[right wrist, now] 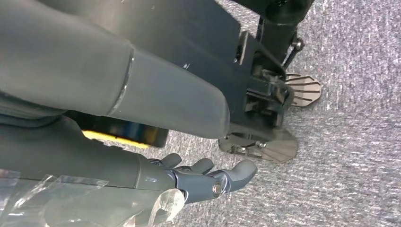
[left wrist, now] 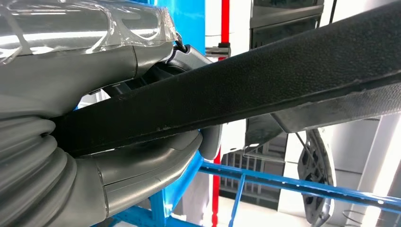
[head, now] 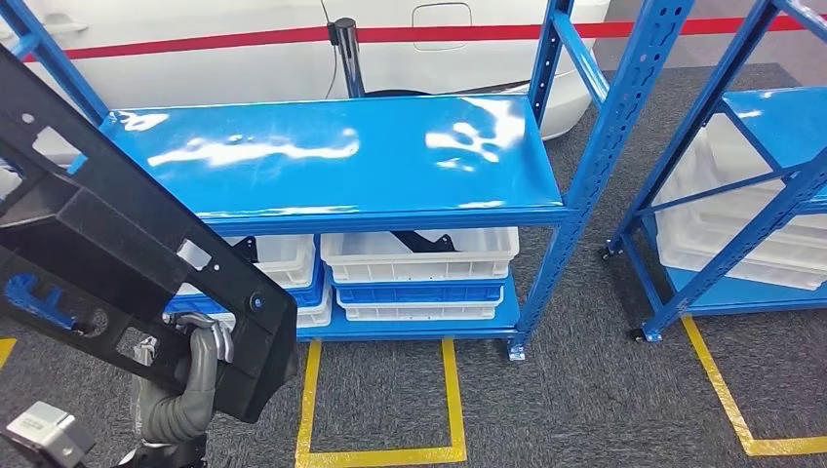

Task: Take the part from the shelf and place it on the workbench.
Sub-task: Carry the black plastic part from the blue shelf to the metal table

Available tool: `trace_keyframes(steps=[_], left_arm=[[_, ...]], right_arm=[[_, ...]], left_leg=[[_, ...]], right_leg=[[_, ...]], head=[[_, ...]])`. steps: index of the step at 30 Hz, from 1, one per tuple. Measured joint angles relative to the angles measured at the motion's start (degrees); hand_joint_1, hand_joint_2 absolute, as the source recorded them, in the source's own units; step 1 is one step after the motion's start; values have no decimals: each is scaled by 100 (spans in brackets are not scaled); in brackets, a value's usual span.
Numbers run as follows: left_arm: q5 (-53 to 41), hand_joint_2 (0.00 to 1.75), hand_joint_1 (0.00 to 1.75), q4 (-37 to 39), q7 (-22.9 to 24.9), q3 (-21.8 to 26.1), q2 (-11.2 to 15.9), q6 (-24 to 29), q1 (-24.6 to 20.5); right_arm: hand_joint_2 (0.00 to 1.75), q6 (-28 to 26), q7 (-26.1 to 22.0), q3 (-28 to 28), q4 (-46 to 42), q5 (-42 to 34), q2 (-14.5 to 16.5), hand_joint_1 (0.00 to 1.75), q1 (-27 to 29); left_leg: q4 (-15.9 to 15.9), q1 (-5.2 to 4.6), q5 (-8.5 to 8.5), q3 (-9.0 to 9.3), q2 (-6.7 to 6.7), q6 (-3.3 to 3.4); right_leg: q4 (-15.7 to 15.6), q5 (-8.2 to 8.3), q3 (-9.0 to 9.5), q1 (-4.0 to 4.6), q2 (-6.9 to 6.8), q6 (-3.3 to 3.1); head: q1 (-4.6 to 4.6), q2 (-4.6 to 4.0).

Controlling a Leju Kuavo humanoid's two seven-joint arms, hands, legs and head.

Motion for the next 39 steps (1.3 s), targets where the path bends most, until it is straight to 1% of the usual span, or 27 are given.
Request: trace_keyframes(steps=[2,4,5,6,7,9,10,11,14,15,16,17,19,20,21,22,25,26,27,30,31,32,34,35,36,37,39], left_arm=[[-25,175,175,-21,21,-1,33,-15,-19],[-50,175,175,-39,45,-6,51,-38,-51],[-58,175,175,-41,58,-10,55,-47,-67],[-63,175,175,-41,74,-13,57,-58,-82],[-65,175,175,-44,87,-15,57,-74,-98],[-62,175,175,-64,115,-18,63,-120,-146],[-67,175,175,-84,135,-21,67,-148,-175],[-88,175,175,-113,176,-29,71,-168,-202],[-298,175,175,-216,453,-127,72,-188,-304],[-390,175,175,-240,556,-193,68,-190,-374],[-453,175,175,-256,624,-272,59,-203,-462],[-468,175,175,-258,643,-354,43,-231,-557],[-357,175,175,-214,548,-502,1,-337,-737],[-263,175,175,-164,453,-556,-20,-408,-811],[-171,175,175,-102,358,-596,-38,-479,-874],[-85,175,175,-33,264,-627,-52,-546,-926],[97,175,175,160,12,-674,-93,-706,-1013],[128,175,175,213,-50,-683,-104,-749,-1031],[148,175,175,260,-92,-693,-113,-785,-1046],[170,175,175,361,-139,-724,-138,-833,-1073],[174,175,175,382,-150,-730,-144,-837,-1076],[179,175,175,403,-160,-736,-146,-839,-1079],[187,175,175,462,-170,-749,-151,-841,-1085],[193,175,175,500,-172,-755,-155,-840,-1086],[198,175,175,539,-172,-761,-157,-840,-1087],[203,175,175,576,-175,-766,-161,-840,-1092],[200,175,175,623,-194,-775,-170,-840,-1117]], right_arm=[[0,-1,-27,-2,0,-2,13,0,-3],[0,1,-46,-2,0,-3,15,0,0],[0,1,-52,-2,0,-4,16,0,1],[0,1,-54,-3,0,-9,16,0,2],[0,1,-57,-3,0,-19,17,0,2],[0,1,-79,-3,0,-55,21,0,1],[0,1,-107,-4,0,-80,24,0,-2],[0,1,-146,-5,0,-102,22,0,-5],[0,1,-279,-8,0,-184,-3,0,-7],[0,1,-308,-9,0,-216,-17,0,-7],[0,1,-326,-11,0,-251,-32,0,-8],[0,1,-324,-13,0,-284,-47,0,-11],[0,1,-288,-22,0,-343,-68,0,-15],[0,1,-258,-27,0,-362,-77,0,-14],[0,1,-224,-32,0,-374,-81,0,-10],[0,1,-184,-35,0,-374,-84,0,-5],[0,1,-49,-35,0,-350,-83,0,0],[0,1,-18,-34,0,-341,-81,0,-1],[0,1,-1,-34,0,-332,-81,0,-1],[0,1,-31,-34,0,-309,-84,0,4],[0,-1,-62,-34,1,-307,-89,0,3],[0,-1,-100,-35,1,-307,-96,0,0],[0,-1,-170,-36,2,-310,-117,0,-2],[0,1,-195,-36,2,-313,-126,0,0],[0,1,-213,-36,2,-315,-132,0,2],[0,1,-227,-36,2,-315,-136,0,4],[0,1,-250,-36,2,-308,-137,0,3]], left_leg=[[538,31,-390,-219,-8,-74],[1375,48,-835,-528,-10,-126],[1641,53,-939,-605,-10,-137],[1663,55,-925,-561,-10,-137],[1434,58,-810,-395,-10,-129],[508,56,-473,153,-25,-91],[119,44,-359,359,-36,-63],[-120,27,-299,472,-48,-34],[-198,6,-233,443,-52,73],[-207,16,-198,421,-48,120],[-220,27,-160,394,-43,172],[-229,33,-123,358,-35,216],[-225,12,-65,272,-23,263],[-223,2,-35,230,-19,270],[-219,-5,-7,194,-17,269],[-215,-8,17,165,-16,261],[-175,-21,62,108,-9,214],[-157,-30,76,86,-4,188],[-144,-38,93,64,1,159],[-95,-28,90,6,1,57],[39,-16,-23,-52,-4,19],[298,1,-214,-157,-8,-20],[1099,35,-694,-450,-12,-93],[1444,49,-856,-560,-12,-116],[1604,57,-917,-579,-12,-126],[1519,63,-866,-478,-12,-125],[725,66,-551,27,-16,-95]], right_leg=[[-5,67,-67,-14,-7,-65],[-2,124,-153,-12,-6,-82],[-1,151,-191,-11,-4,-81],[-1,176,-222,-11,0,-74],[0,198,-244,-12,5,-64],[0,234,-266,-8,13,-29],[6,250,-280,2,15,-6],[10,269,-298,11,16,22],[19,319,-350,14,16,123],[72,272,-379,10,15,155],[227,146,-448,6,15,181],[525,-65,-572,3,15,202],[1357,-535,-892,0,14,240],[1676,-671,-996,0,14,252],[1781,-690,-995,-1,14,256],[1633,-600,-867,-2,13,251],[359,-142,-108,2,6,202],[82,-67,32,9,7,172],[-39,-45,76,20,9,139],[-51,38,23,24,6,24],[-58,74,-2,13,0,-15],[-63,110,-37,1,-5,-47],[-60,172,-125,0,-7,-73],[-58,203,-172,0,-6,-72],[-57,233,-215,0,-3,-67],[-55,262,-252,-1,1,-58],[-55,310,-298,-2,10,-28]], head=[[-9,0],[-18,0],[-19,0],[-19,0],[-20,0],[-20,0],[-19,0],[-18,0],[-16,0],[-12,0],[-3,0],[7,0],[22,0],[23,0],[23,0],[23,0],[24,0],[23,0],[23,0],[21,0],[13,0],[6,0],[-8,0],[-8,0],[-9,0],[-9,0],[-9,0]])
